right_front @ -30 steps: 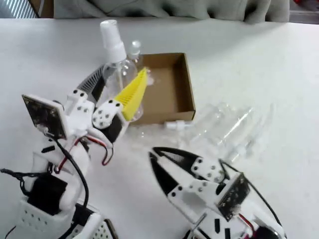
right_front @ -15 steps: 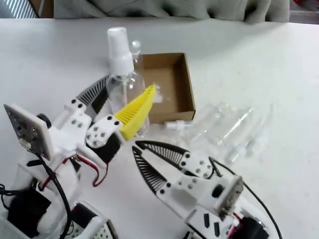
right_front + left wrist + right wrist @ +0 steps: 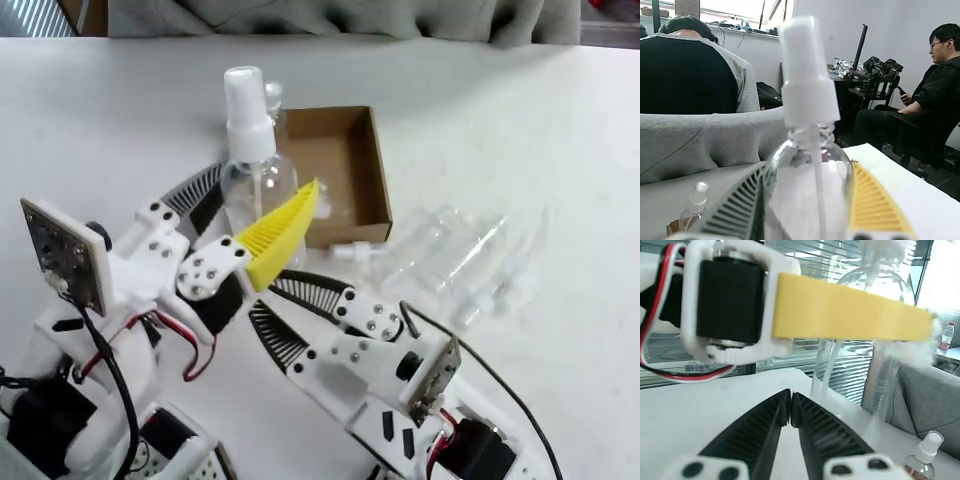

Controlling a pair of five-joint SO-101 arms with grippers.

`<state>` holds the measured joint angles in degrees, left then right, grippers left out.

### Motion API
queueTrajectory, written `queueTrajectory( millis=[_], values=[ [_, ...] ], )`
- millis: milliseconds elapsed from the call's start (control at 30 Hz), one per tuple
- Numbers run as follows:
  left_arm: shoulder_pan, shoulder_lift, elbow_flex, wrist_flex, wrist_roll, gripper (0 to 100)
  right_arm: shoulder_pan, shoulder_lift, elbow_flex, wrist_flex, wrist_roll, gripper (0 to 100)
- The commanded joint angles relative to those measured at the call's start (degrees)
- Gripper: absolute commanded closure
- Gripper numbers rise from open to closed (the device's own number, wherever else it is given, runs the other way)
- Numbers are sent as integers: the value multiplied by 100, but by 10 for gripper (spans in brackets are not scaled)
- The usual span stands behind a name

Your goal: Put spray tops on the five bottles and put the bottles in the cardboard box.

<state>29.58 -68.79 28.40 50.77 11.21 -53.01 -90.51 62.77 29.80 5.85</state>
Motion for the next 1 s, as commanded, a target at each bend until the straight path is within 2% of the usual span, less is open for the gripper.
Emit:
queueTrajectory(
  millis=[0, 200, 400, 533, 667, 800, 900, 967],
  values=[
    [145, -13, -369, 79, 53, 978, 295, 215, -35, -127, -18, 982],
    [154, -13, -369, 167, 53, 978, 901, 224, -26, -136, -18, 982],
    [127, -4, -316, 158, 53, 978, 980, 198, -35, 22, -53, 982],
    [-92, 13, -246, 35, 44, 978, 954, -268, -62, 848, -35, 982],
    [-620, 22, 114, -448, 35, 978, 1182, -1270, -26, 2378, -18, 982],
    [-980, 22, 800, -1292, 35, 978, 2202, -1182, -44, 3556, -18, 982],
    [-1130, 22, 1415, -1987, -246, 978, 3266, -1077, 158, 3837, -18, 982],
    [-1138, 22, 1855, -2418, -545, 978, 3644, -1077, 396, 3846, -9, 980]
  ],
)
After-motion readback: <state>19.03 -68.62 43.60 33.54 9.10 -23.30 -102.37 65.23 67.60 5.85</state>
